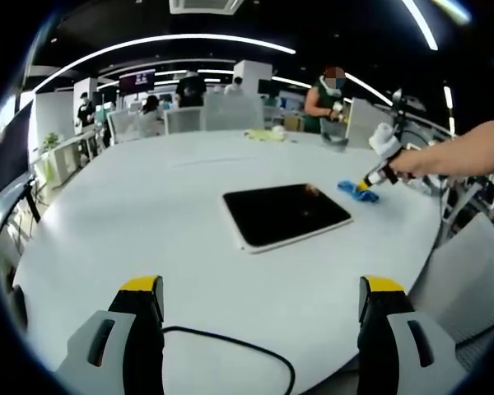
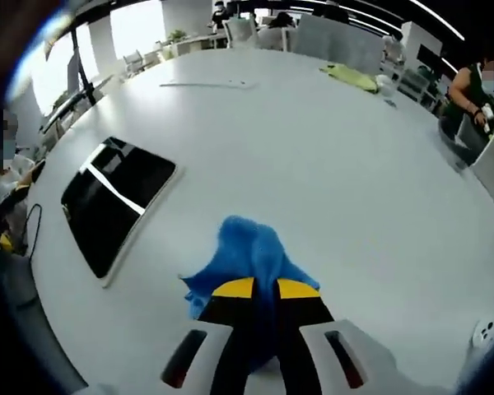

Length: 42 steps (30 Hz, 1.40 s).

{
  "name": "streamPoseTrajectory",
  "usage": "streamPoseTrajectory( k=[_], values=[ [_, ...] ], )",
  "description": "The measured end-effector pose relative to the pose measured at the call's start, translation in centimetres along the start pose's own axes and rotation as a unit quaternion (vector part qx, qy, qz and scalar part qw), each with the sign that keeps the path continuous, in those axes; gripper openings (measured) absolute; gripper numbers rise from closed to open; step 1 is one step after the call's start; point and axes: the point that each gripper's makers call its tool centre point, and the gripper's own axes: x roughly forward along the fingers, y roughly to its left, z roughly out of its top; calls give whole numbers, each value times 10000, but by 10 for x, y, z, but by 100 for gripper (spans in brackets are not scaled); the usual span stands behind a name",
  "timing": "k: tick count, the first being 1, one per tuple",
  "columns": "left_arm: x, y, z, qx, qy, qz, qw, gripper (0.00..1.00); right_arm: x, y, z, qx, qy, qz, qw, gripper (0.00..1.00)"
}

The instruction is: Wipe the mirror surface with the cleaning cloth until all visible marks leave the cleaned area.

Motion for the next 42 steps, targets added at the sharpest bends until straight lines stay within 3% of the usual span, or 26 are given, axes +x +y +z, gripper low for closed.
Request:
streamPoseTrajectory(
  k=[8,18,42],
  values=[
    [-1,0,2,40,-26,5,10000,99,0,-8,2,201,74,-61,9998,3],
    [-2,1,3,-26,-97,47,9999,99,-15,-13,18,501,74,-81,9987,3],
    [1,-8,2,244,-9,-131,9996,99,-39,-25,57,505,79,-157,9986,3]
  ],
)
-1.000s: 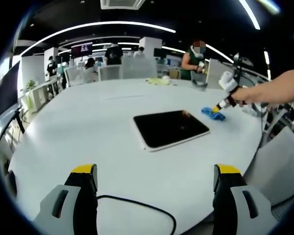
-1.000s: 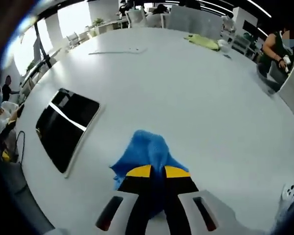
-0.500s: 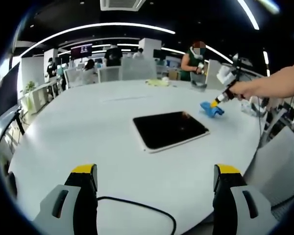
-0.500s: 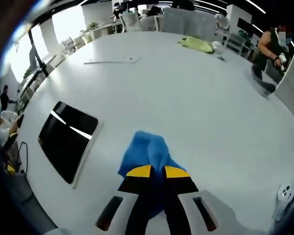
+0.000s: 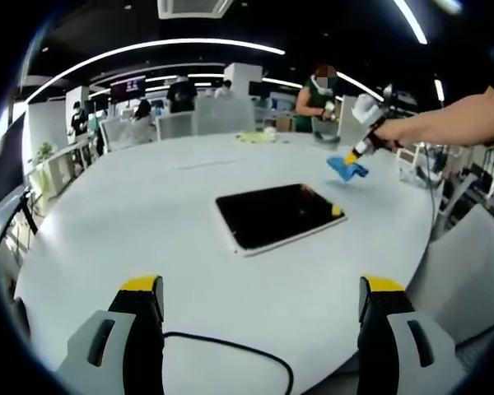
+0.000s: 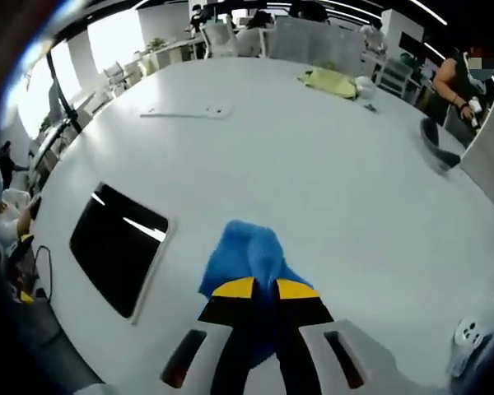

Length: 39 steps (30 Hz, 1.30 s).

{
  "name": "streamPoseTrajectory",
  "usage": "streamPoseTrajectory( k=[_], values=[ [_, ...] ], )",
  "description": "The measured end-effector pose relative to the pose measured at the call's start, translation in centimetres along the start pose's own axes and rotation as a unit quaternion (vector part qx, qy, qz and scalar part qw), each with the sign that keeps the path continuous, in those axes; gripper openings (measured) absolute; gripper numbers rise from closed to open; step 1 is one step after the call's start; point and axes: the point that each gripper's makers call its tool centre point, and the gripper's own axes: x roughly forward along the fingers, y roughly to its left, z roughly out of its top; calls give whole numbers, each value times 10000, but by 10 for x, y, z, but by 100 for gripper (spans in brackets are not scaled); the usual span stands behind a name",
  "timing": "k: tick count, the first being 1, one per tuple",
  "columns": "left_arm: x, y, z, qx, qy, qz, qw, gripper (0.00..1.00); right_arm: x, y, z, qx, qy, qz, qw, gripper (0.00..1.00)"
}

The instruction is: Wipe the mirror surface with the cleaning cloth until all visible marks leave the cleaned area.

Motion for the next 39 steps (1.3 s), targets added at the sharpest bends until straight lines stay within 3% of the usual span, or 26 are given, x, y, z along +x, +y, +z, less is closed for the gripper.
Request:
streamPoseTrajectory(
  k=[4,13,19,27,39],
  values=[
    [2,0,-9,181,266,31,9995,99,-2,-2,2,-43,22,-16,10000,3],
    [0,-3,3,-26,-41,-113,9999,99,-3,0,1,-28,79,-8,10000,3],
    [0,-1,2,-79,-55,-70,9999,99,1,4,1,57,177,61,9998,3],
    [0,0,-3,-24,75,-11,10000,99,16,17,11,97,225,172,9996,3],
    [-1,3,-2,-128,21,41,9999,99,34,49,18,170,250,364,9989,3]
  ],
)
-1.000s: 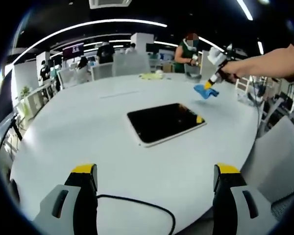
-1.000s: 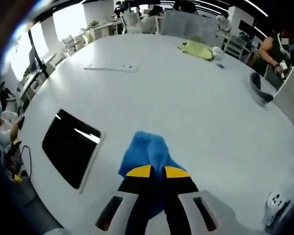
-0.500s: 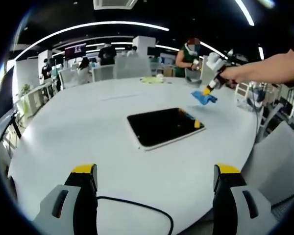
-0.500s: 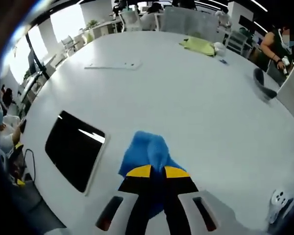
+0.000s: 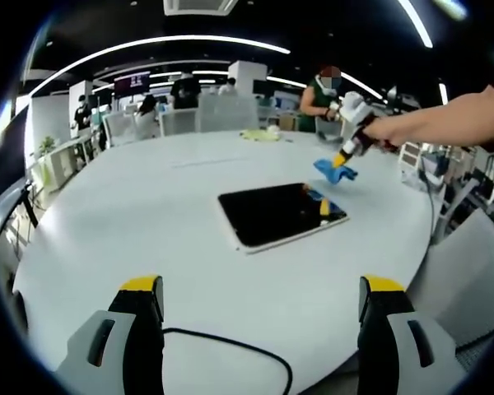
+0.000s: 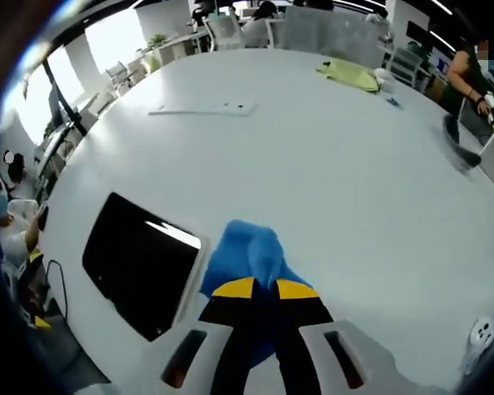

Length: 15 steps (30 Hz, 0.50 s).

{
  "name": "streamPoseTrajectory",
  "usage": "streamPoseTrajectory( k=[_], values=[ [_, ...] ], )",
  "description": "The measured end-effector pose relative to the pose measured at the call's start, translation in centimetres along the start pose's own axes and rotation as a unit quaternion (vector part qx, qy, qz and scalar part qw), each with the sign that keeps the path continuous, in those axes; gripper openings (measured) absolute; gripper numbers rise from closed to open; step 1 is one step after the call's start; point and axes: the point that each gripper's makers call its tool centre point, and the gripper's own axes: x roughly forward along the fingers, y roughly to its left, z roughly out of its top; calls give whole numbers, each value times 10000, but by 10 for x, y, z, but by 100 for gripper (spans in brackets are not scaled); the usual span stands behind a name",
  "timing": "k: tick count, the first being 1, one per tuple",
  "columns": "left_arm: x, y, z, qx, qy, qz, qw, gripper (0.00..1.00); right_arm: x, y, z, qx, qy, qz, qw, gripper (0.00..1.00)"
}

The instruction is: Wipe the mirror surface with the cleaning cloth until all visible marks leave the cleaned area.

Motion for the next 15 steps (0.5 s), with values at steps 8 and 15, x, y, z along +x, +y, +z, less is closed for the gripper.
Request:
streamPoseTrajectory(
  k=[8,15],
  values=[
    [0,-1,-1,-11,20,-10,10000,99,4,18,4,-5,20,88,10000,3],
    [1,-1,0,-17,8,-14,10000,99,9,30,10,-32,31,130,9999,3]
  ],
)
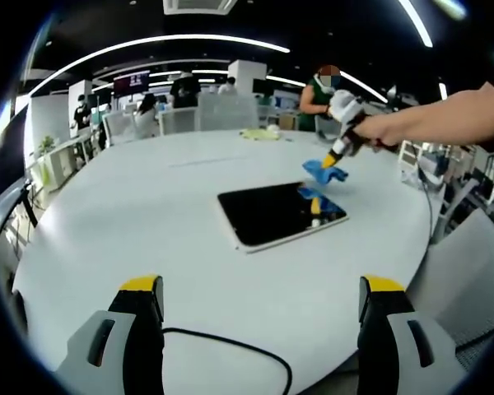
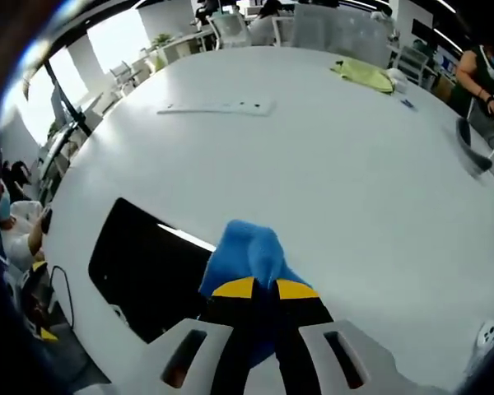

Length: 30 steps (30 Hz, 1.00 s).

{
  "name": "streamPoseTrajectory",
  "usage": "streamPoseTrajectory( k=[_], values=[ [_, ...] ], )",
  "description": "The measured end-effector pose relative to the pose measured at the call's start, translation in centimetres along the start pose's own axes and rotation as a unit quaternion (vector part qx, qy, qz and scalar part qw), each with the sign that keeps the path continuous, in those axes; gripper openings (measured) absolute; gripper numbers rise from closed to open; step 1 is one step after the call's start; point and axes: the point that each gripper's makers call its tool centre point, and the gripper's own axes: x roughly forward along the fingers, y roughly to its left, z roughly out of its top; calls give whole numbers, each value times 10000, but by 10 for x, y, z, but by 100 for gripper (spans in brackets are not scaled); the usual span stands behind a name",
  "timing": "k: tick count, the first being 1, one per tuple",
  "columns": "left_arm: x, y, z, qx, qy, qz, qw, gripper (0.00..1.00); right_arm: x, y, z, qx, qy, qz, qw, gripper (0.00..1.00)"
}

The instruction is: Wipe the mirror surface with the cleaning cloth until all visible marks leave the cleaned area.

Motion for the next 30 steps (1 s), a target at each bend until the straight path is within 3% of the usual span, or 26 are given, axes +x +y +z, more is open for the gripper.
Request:
streamPoseTrajectory(
  k=[19,22,25,26,27,30],
  values=[
    [-1,4,0,-32,-8,94,10000,99,28,40,10,-3,153,273,9995,3],
    [0,4,0,-40,-5,92,10000,99,35,43,7,-104,225,197,9995,3],
    [0,5,0,-43,-6,105,9999,99,42,44,-8,-279,417,72,9987,3],
    [0,5,0,-44,-9,108,9999,99,43,43,-4,-285,242,44,9993,3],
    [-1,5,0,-48,-17,115,9999,99,41,43,-5,-89,298,13,9995,3],
    [-1,6,0,-74,-16,122,9999,99,41,44,-4,-393,299,-28,9988,3]
  ],
)
